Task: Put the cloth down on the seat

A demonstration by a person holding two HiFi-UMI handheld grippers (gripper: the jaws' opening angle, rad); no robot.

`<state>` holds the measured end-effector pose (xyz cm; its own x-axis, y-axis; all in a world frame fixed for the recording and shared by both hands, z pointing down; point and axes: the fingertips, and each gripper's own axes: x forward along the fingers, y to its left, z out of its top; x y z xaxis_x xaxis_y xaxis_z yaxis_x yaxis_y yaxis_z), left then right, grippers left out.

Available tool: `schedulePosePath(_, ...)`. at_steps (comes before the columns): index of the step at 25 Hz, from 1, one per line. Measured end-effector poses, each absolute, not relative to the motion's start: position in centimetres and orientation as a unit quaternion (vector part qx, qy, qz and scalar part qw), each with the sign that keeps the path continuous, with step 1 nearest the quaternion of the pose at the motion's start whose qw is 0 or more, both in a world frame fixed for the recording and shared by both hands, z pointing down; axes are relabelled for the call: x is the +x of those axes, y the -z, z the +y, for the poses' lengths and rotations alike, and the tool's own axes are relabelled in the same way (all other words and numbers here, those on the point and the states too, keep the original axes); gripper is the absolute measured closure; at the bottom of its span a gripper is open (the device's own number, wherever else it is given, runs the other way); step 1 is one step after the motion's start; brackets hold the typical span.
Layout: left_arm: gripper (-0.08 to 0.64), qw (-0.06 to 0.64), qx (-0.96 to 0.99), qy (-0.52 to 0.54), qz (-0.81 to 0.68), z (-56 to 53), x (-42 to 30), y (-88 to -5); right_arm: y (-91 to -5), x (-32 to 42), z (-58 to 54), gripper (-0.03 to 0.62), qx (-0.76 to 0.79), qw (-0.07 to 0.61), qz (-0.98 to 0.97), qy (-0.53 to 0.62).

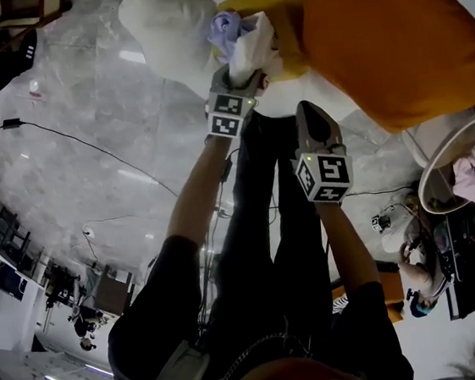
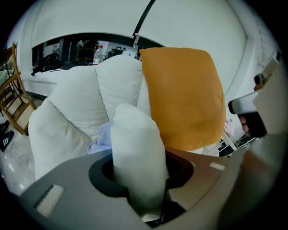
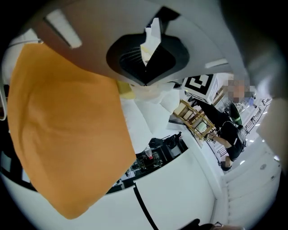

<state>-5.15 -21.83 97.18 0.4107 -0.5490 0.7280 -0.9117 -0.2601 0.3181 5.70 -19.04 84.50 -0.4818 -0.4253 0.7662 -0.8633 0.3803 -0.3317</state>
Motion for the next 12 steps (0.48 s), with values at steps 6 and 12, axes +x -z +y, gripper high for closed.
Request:
schedulePosePath(6,0.385,0.379,0.739,-0.277,-0.483,-21.1,-5.7,-102.7,-87.1,4.9,-17.3,0.589,0.41,0.3,-0.77,-0.387)
schedulePosePath(12,0.37,0.416,0.716,-0.279,-0.485,-20.5,-5.7,-107.7,-88.3,5.9,-15.8,0.589,0.416,0.314,-0.759,-0.39)
